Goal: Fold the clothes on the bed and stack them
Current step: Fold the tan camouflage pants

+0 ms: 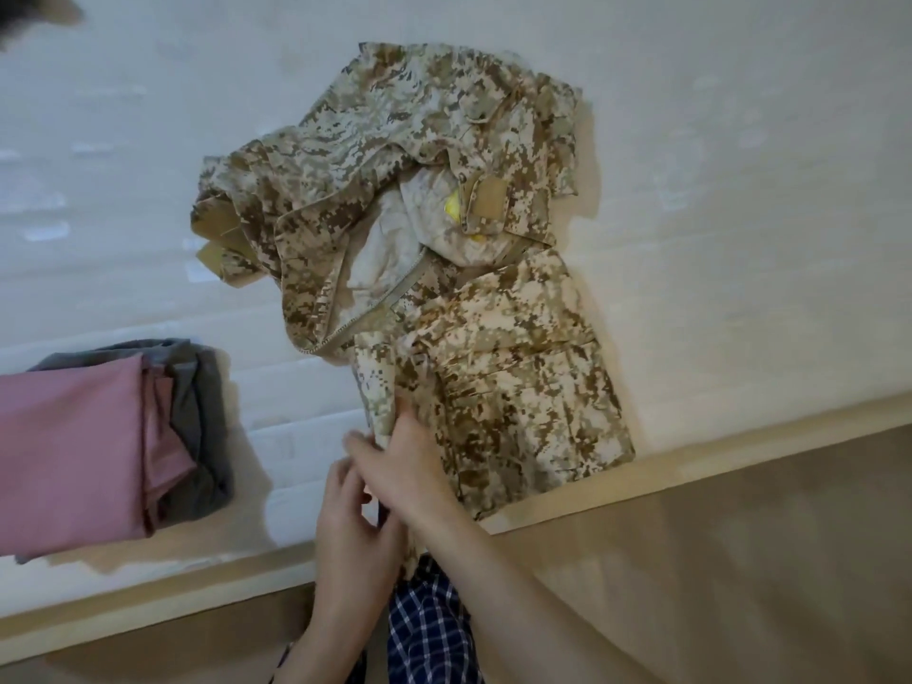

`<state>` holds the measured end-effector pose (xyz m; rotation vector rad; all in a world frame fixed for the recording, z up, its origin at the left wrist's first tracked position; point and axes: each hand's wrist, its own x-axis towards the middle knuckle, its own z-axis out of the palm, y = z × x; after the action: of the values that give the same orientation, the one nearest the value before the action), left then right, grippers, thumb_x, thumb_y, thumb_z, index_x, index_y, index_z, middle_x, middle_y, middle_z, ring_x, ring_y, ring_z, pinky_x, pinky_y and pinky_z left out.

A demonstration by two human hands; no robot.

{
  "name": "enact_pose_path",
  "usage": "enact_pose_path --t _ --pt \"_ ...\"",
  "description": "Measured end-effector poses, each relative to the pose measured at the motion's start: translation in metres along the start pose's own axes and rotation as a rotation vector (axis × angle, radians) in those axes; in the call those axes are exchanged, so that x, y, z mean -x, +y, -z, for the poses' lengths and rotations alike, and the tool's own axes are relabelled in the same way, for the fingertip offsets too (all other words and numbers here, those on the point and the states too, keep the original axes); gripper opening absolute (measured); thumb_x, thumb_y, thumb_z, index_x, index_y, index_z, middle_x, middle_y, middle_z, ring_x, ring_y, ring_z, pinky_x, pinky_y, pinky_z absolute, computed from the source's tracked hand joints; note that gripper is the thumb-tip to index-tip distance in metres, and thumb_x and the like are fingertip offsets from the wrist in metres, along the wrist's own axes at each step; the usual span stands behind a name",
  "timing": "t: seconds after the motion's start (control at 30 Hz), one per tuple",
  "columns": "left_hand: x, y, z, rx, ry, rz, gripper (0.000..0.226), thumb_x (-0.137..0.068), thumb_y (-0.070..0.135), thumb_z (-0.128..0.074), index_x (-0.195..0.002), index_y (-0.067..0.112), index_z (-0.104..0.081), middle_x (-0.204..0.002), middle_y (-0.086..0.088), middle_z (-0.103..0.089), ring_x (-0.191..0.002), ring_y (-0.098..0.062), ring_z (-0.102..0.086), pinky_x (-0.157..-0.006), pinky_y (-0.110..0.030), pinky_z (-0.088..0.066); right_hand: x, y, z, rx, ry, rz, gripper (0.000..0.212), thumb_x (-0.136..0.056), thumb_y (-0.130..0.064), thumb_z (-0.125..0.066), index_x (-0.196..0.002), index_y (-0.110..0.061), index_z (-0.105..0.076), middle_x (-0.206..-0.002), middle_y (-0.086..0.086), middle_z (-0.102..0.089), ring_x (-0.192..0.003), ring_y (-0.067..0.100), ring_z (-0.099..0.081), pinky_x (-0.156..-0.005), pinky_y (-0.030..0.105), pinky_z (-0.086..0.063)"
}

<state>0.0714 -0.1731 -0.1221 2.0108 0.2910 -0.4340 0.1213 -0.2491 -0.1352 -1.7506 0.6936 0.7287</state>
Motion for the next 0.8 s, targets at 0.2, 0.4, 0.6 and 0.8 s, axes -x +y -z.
enact_pose_path --t 0.2,0.4,0.6,0.8 --pt "0.005 0.011 0.005 0.034 -0.252 -0.047 0.032 -0.087 0.036 -0.06 -0.118 0.042 -0.061 -0.122 0.029 -0.052 -0.119 0.012 -0.043 -0.086 -0.009 -0.043 -0.013 0.003 0.122 -0.001 -0.107 0.164 0.013 -0.086 -0.031 -0.065 -0.087 -0.04 -0.056 -0.083 -0.024 -0.067 -0.078 -0.009 -0.064 -0.062 0.007 -0.049" --pt "-0.046 -0.028 -0.041 -0.066 -0.117 0.197 0.026 -0.094 0.023 -0.056 -0.117 0.033 -0.056 -0.122 0.011 -0.053 -0.111 -0.004 -0.05 -0.084 -0.018 -0.039 -0.083 0.06 0.211 -0.036 0.104 0.001 0.042 -0.083 -0.025 -0.07 -0.12 -0.011 -0.057 -0.115 0.0 -0.062 -0.089 0.011 -0.061 -0.077 0.024 -0.05" --pt "-0.074 -0.03 -0.079 -0.043 -0.215 0.286 0.045 -0.091 0.037 -0.06 -0.128 0.016 -0.048 -0.123 0.005 -0.055 -0.112 -0.013 -0.052 -0.091 -0.028 -0.042 -0.093 0.085 0.224 -0.219 -0.047 -0.047 0.052 -0.079 -0.03 -0.071 -0.126 -0.017 -0.052 -0.122 0.0 -0.063 -0.106 0.015 -0.063 -0.084 0.03 -0.054" --pt "-0.096 -0.018 -0.092 0.085 -0.232 0.409 0.068 -0.087 0.04 -0.064 -0.141 0.017 -0.03 -0.116 0.0 -0.055 -0.104 -0.017 -0.057 -0.091 -0.034 -0.047 -0.104 0.114 0.219 0.028 0.346 -0.049 0.053 -0.079 -0.029 -0.074 -0.123 -0.006 -0.055 -0.126 0.004 -0.058 -0.116 0.021 -0.053 -0.095 0.026 -0.044"
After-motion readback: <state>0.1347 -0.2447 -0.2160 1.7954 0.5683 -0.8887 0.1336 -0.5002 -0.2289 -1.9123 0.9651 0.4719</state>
